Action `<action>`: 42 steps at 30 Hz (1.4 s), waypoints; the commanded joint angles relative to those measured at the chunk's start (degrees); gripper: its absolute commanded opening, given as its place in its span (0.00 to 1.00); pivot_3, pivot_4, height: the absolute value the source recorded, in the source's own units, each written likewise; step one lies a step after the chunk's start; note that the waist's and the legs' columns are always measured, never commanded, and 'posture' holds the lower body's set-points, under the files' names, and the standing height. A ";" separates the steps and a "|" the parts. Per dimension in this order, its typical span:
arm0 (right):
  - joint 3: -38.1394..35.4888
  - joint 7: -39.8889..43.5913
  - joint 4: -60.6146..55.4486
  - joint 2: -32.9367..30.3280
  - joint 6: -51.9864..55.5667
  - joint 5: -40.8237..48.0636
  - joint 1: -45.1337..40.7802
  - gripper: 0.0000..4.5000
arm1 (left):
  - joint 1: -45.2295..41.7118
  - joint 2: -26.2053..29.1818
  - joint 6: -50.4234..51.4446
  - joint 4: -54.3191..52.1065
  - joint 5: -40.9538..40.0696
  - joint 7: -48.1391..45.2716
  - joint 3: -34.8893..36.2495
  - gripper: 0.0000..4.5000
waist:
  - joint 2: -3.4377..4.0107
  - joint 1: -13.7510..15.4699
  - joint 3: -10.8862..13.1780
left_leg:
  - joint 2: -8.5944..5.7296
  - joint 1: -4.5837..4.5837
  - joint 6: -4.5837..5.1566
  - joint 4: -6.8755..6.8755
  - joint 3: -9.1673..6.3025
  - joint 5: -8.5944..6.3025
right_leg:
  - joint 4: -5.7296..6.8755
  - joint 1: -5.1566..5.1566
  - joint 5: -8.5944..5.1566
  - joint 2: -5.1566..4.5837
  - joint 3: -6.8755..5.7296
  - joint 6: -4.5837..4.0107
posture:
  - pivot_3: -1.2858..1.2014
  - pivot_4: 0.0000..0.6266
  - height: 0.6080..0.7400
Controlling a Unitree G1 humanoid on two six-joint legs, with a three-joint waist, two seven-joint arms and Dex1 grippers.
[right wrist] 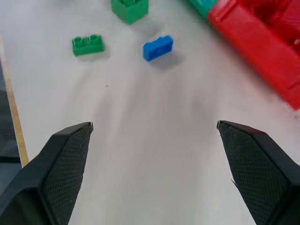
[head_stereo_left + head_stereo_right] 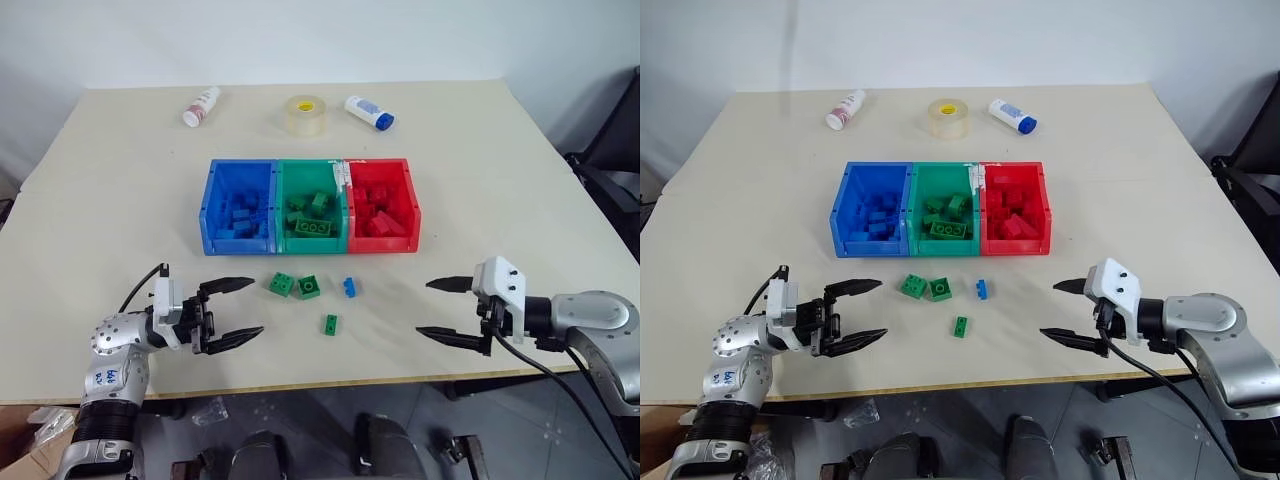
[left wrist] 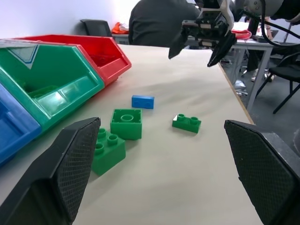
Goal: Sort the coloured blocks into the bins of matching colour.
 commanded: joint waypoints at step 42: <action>19.15 -8.68 20.73 26.68 -8.02 -11.62 -32.94 0.30 | 5.09 -0.19 -0.83 -6.10 -0.25 3.30 1.57 1.00 | 0.01 -0.41 0.00 | 0.01 -0.05 -0.01 0.00 0.03 0.00 | 0.37 -0.07 0.02 0.00 -0.03 -0.02 | 0.52 0.24 1.00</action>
